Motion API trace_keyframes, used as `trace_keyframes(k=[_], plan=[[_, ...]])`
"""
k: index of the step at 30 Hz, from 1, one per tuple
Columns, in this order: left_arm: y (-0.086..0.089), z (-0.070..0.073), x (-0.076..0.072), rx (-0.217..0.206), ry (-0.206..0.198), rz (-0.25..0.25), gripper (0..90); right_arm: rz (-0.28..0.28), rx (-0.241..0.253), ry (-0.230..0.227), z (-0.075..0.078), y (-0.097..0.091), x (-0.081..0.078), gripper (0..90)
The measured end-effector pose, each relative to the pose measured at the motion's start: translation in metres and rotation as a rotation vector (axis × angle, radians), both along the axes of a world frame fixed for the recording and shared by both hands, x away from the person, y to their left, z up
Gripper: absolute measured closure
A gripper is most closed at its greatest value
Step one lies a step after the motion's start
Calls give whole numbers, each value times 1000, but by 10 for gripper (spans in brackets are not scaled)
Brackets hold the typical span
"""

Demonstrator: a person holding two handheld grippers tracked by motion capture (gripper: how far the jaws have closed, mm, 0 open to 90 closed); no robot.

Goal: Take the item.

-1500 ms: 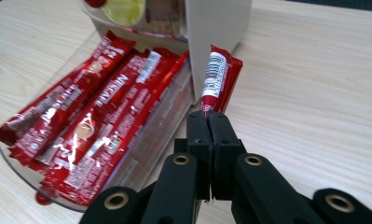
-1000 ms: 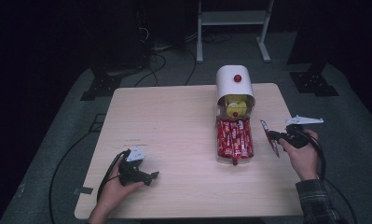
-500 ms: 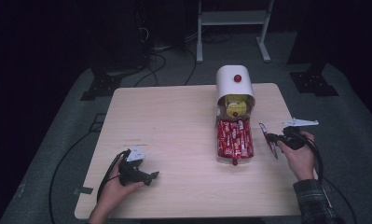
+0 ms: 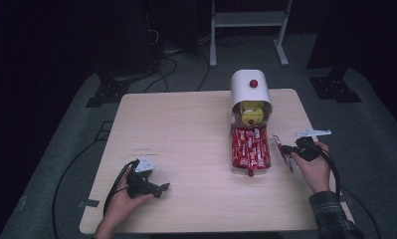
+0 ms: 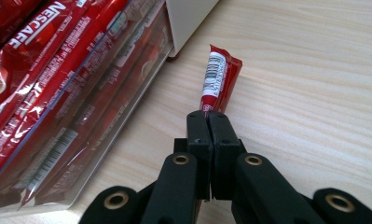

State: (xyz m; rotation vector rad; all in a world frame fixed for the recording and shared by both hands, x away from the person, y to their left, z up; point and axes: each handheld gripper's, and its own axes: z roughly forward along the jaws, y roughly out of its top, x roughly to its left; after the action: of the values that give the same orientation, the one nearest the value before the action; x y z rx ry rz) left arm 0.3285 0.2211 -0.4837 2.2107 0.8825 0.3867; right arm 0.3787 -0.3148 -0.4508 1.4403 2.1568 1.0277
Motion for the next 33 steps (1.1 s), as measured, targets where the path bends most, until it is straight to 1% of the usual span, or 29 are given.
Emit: trace_keyframes(k=[9, 27, 30, 33], plan=[[0, 0, 0, 0, 0, 0, 0, 1, -16, 20, -5, 2, 3, 879], [0, 0, 0, 0, 0, 0, 0, -11, -44, 37, -10, 2, 5, 864], [0, 0, 0, 0, 0, 0, 0, -13, -43, 34, -11, 1, 5, 837], [0, 0, 0, 0, 0, 0, 0, -16, -40, 34, -10, 0, 5, 774]])
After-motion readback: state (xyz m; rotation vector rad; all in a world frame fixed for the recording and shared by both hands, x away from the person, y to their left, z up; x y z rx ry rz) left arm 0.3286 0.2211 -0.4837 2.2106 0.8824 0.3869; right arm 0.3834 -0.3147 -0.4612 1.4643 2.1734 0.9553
